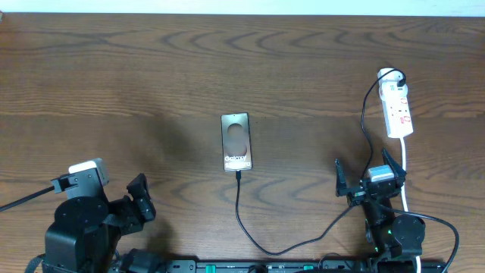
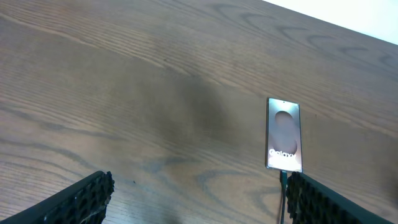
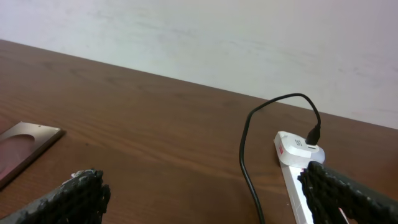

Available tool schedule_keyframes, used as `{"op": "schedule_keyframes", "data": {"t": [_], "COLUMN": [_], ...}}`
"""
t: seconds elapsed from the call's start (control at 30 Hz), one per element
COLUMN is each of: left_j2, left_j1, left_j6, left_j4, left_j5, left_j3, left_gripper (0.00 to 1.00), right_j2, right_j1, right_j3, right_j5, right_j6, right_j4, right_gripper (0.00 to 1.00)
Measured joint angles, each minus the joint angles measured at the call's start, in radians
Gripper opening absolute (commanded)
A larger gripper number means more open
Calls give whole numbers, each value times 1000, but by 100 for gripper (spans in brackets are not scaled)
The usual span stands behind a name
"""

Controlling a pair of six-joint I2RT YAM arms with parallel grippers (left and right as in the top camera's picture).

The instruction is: Plug charger to phone and switch on socket

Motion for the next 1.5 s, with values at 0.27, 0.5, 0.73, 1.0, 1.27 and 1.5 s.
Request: {"op": "schedule_keyframes", "data": {"t": [0.27, 0.5, 0.73, 1.0, 1.27, 1.5], "left_j2": [0, 0, 0, 0, 0, 0], "left_j1": [0, 0, 0, 0, 0, 0], "left_j6": [0, 0, 0, 0, 0, 0], "left_j4": [0, 0, 0, 0, 0, 0], "left_j5": [0, 0, 0, 0, 0, 0], "left_j3": [0, 0, 0, 0, 0, 0], "left_gripper": [91, 91, 91, 91, 91, 91], "right_j2": [0, -2, -3, -3, -3, -3], "right_j1": [0, -72, -76, -74, -74, -74], "right_j3": [0, 0, 0, 0, 0, 0], "right_j5": [0, 19, 80, 108, 108, 108], "right_j6": [0, 5, 22, 84, 90, 90], "right_j4": [0, -3, -10, -10, -10, -10], "right_gripper": [99, 99, 99, 99, 99, 99]}}
